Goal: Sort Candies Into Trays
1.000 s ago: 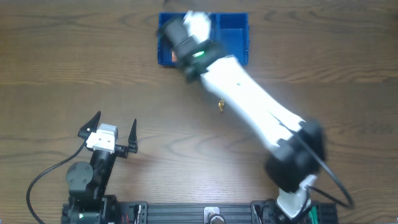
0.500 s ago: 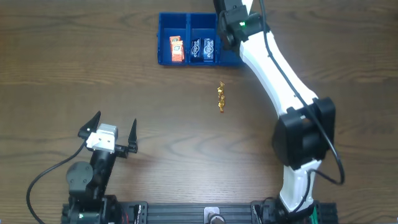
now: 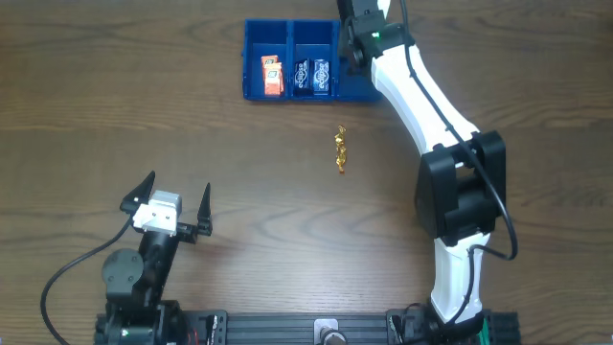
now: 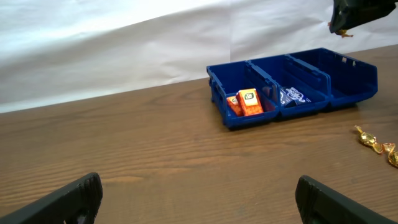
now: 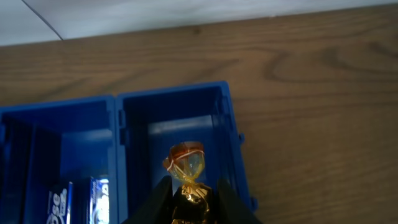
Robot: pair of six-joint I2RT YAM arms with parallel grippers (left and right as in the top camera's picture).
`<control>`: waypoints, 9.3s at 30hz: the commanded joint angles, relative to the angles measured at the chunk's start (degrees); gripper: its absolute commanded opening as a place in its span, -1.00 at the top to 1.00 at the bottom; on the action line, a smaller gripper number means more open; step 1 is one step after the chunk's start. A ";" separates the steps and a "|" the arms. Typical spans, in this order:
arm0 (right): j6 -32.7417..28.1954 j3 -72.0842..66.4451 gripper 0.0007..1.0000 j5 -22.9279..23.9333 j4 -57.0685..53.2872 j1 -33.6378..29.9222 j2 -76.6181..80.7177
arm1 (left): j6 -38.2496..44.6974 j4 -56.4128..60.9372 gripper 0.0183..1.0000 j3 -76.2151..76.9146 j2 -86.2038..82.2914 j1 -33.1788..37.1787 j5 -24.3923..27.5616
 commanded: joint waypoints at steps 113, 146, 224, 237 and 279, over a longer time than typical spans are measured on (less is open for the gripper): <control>9.92 -33.86 0.43 -13.09 -6.43 9.29 -8.31 | 0.35 -2.38 -1.00 -1.03 -0.33 0.17 1.22; -0.70 -20.65 0.61 6.82 -0.04 5.22 -24.39 | 0.35 -2.38 -1.00 -1.03 -0.33 0.17 1.22; 1.20 -14.05 -1.00 -5.05 -4.59 5.11 -15.41 | 0.35 -2.38 -1.00 -1.03 -0.33 0.17 1.22; 9.97 -27.78 -1.00 -5.29 -5.68 8.81 -15.30 | 0.35 -2.38 -0.99 -1.03 -0.33 0.17 1.22; 10.19 -37.35 0.43 -10.40 9.35 10.40 -8.17 | 0.35 -2.38 -0.99 -1.03 -0.33 0.17 1.22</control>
